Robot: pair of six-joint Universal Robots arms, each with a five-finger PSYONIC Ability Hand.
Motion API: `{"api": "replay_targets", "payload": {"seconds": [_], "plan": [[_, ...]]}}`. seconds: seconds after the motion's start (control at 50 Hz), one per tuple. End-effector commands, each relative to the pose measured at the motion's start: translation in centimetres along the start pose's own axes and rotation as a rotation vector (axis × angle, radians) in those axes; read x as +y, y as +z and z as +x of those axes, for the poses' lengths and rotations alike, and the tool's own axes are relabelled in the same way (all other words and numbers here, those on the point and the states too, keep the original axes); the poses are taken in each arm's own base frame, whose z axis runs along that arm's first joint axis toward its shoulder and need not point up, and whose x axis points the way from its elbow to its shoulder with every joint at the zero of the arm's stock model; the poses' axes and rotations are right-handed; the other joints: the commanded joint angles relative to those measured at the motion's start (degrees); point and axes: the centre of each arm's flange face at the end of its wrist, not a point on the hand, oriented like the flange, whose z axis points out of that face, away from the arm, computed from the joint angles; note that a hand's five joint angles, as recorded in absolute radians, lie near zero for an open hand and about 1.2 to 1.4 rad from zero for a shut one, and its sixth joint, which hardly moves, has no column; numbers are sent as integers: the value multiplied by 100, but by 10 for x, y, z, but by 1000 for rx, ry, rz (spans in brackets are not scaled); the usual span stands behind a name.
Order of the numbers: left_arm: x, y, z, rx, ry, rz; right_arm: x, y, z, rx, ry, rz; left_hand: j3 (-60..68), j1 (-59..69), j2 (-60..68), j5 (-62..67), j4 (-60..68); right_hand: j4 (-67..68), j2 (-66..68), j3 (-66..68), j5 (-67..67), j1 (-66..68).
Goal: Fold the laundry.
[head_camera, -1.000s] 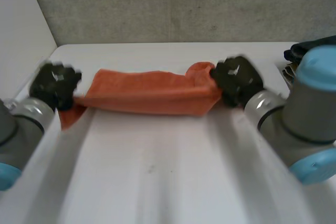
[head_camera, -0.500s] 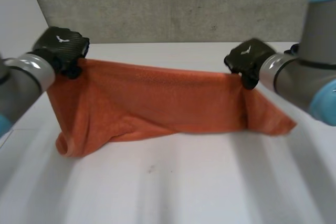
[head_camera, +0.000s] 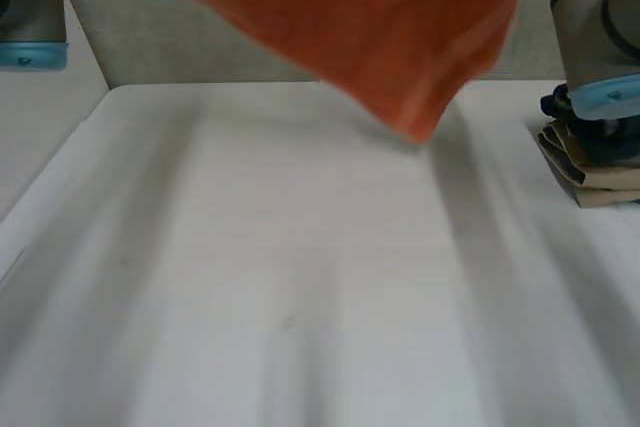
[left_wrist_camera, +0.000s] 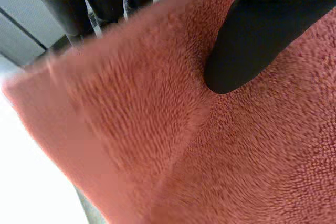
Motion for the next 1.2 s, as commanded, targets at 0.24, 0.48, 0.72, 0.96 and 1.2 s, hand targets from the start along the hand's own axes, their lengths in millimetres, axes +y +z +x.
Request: {"api": "replay_targets", "payload": {"seconds": [0.24, 0.48, 0.72, 0.96, 1.2], "plan": [[102, -158, 16, 222, -21, -525, 112, -127, -59, -293, -16, -528, 1159, 1269, 1127, 1412, 1104, 1116, 1207, 1153, 1118, 1499], [129, -228, 24, 283, -42, -671, 170, -177, -65, -409, 74, -827, 1159, 1269, 1127, 1412, 1104, 1116, 1207, 1153, 1118, 1499], [128, -211, 13, 246, -52, -663, 197, -173, -32, -272, 294, -1026, 1159, 1269, 1127, 1412, 1104, -3057, -2966, -3019, -3055, -2673], [131, -203, 5, 223, -54, -680, 213, -177, -27, -191, 407, -1077, 1159, 1269, 1127, 1412, 1104, -4168, -4078, -4131, -4167, -3785], [130, -200, 4, 216, -69, -681, 211, -185, -44, -233, 377, -1078, 1159, 1269, 1127, 1412, 1104, -3984, -3893, -3946, -3982, -3600]]}}
